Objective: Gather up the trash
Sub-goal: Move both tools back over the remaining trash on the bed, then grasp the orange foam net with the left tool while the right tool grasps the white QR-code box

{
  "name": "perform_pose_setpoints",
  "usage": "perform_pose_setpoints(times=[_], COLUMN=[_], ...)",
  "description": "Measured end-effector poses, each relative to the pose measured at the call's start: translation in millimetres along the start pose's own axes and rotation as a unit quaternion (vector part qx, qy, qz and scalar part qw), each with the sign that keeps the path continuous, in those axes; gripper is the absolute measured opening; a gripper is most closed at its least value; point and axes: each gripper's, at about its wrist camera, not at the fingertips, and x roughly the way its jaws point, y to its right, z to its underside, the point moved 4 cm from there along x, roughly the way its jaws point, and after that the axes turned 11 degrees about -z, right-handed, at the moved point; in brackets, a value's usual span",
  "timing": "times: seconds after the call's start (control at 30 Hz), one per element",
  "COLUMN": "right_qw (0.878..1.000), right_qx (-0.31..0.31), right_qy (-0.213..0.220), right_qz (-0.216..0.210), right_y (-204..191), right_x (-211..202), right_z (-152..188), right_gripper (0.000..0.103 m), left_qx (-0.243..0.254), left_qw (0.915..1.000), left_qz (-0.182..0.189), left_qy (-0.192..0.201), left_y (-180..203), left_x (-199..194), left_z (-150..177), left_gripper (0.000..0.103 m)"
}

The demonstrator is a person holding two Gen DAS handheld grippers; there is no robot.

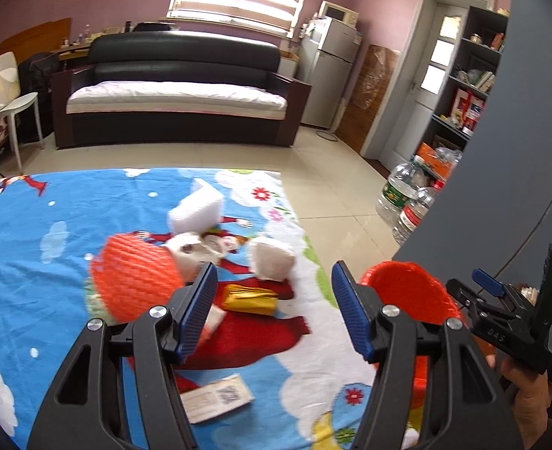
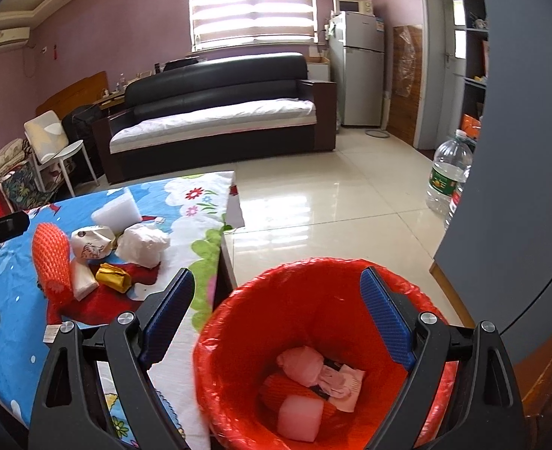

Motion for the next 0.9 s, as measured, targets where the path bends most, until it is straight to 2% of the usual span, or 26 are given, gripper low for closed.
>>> perform_pose_setpoints(times=[0.57, 0.83, 0.9], right_qw=[0.999, 0.997, 0.996], right_qx=[-0.034, -0.056, -0.061], right_qy=[-0.018, -0.033, -0.038], right_qz=[-0.035, -0.051, -0.054], right_y=[-51.4, -77.5, -81.0], right_x=[28.9, 41.9, 45.1], right_z=[10.4, 20.2, 22.3], right_gripper=[0.085, 0.085, 0.085], left_qx=[-0.033, -0.053, -0.063], left_qw=[0.9977, 0.9961, 0.9954], left_qz=[-0.059, -0.060, -0.051], left_qy=[-0.005, -0.038, -0.052], left_y=[-87.8, -105.3, -107.6], left_x=[28.0, 60.2, 68.7], left_z=[-2.6, 10.4, 14.3], left_gripper=[0.061, 0.067, 0.068])
